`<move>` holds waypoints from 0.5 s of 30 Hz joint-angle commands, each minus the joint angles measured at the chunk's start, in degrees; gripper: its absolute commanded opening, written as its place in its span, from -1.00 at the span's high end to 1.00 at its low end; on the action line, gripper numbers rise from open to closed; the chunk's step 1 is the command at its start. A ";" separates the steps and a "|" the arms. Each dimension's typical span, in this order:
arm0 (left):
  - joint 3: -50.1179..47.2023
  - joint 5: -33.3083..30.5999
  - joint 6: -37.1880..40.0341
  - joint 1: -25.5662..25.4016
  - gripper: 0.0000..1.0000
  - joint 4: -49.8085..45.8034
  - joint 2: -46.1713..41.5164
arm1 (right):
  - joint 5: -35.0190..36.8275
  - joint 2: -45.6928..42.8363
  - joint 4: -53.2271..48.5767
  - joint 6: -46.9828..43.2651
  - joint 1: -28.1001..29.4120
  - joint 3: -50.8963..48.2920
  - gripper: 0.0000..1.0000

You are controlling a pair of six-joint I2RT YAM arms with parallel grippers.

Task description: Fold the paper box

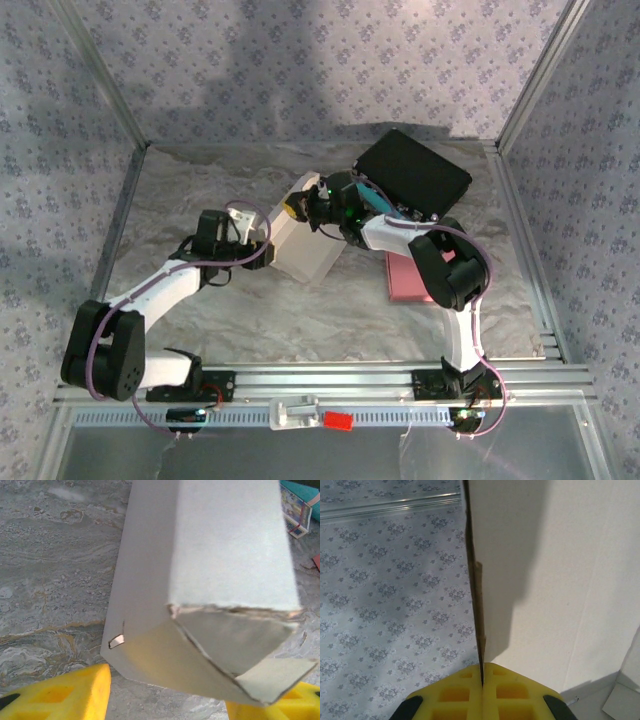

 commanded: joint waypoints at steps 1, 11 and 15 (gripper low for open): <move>1.27 -3.43 -0.90 -0.33 -0.14 1.46 1.31 | -0.67 0.84 0.35 0.87 0.25 -0.51 1.00; 2.52 -2.93 -3.22 -0.42 0.21 0.59 3.28 | 0.48 2.01 6.31 -0.96 0.53 -2.91 1.00; 2.21 -3.51 -3.39 -0.41 0.27 0.78 2.75 | 0.76 2.90 7.65 -0.50 0.80 -3.36 1.00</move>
